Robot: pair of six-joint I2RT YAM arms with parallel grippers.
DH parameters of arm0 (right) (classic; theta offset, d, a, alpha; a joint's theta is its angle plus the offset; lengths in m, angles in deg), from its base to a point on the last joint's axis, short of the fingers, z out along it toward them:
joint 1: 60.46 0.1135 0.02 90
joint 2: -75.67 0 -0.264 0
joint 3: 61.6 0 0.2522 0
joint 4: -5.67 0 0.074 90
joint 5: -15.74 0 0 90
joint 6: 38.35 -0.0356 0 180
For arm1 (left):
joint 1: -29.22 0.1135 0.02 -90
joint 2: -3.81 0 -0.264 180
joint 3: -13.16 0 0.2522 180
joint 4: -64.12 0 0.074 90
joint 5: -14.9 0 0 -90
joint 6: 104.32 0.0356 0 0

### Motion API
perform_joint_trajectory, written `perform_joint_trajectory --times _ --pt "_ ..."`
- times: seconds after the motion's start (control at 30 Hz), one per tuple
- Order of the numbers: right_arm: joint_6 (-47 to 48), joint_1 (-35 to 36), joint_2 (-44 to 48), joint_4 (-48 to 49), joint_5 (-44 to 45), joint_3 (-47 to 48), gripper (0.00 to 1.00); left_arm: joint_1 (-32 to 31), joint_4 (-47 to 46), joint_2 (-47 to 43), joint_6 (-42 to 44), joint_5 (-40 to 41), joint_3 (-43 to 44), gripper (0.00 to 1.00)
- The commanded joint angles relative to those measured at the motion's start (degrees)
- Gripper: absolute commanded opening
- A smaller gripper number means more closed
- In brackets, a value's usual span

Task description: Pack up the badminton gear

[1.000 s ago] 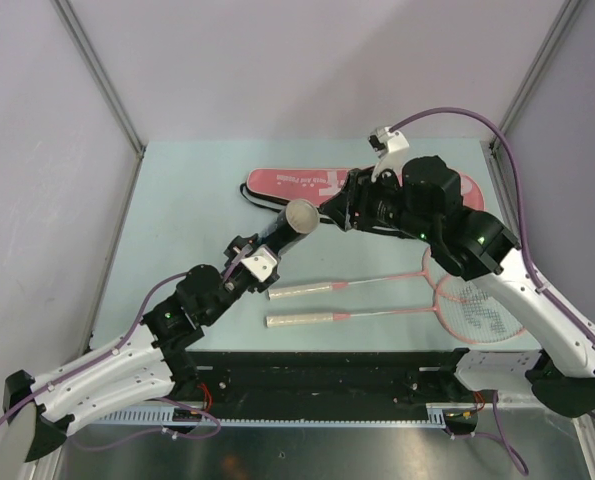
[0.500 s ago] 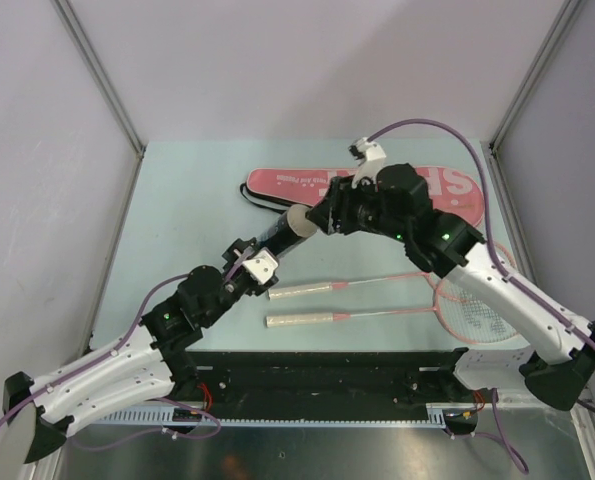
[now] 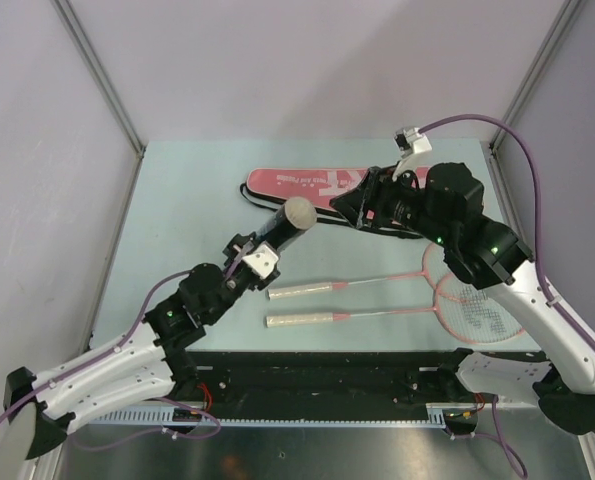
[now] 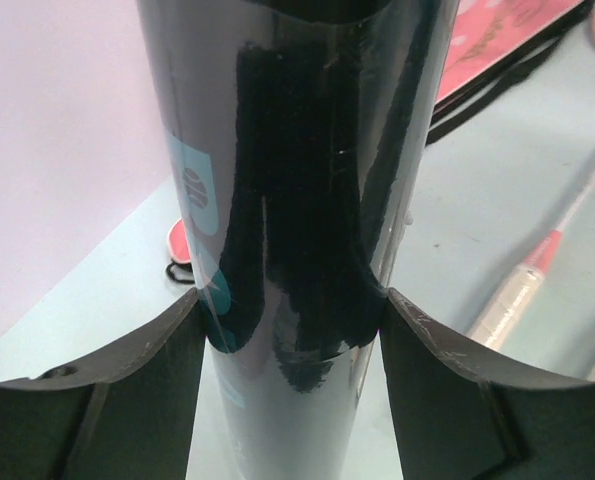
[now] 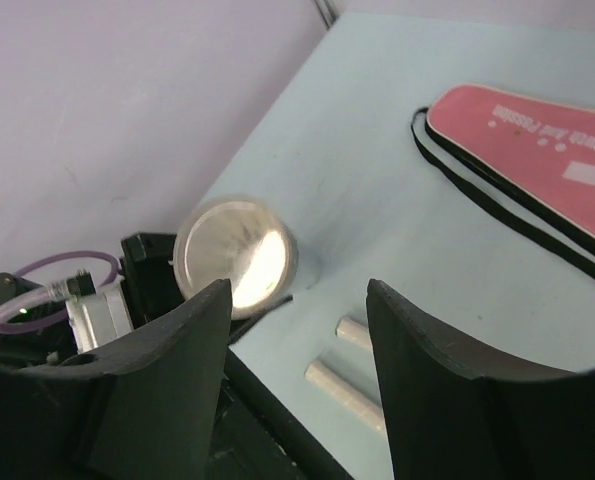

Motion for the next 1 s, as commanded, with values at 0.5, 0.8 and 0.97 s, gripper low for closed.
perform_joint_trajectory --times 0.5,0.8,0.97 --pt "-1.2 1.7 6.3 -13.8 10.2 -9.5 0.63 28.0 15.5 35.6 -15.2 6.7 23.6 0.00" --pt "-1.0 -1.8 7.6 -9.3 3.0 -15.3 0.64 34.7 16.9 46.6 -14.2 11.6 29.2 0.00" --pt "0.3 -1.9 5.9 -6.0 0.4 -16.7 0.64 37.7 17.1 52.0 -10.7 12.5 31.3 0.00"
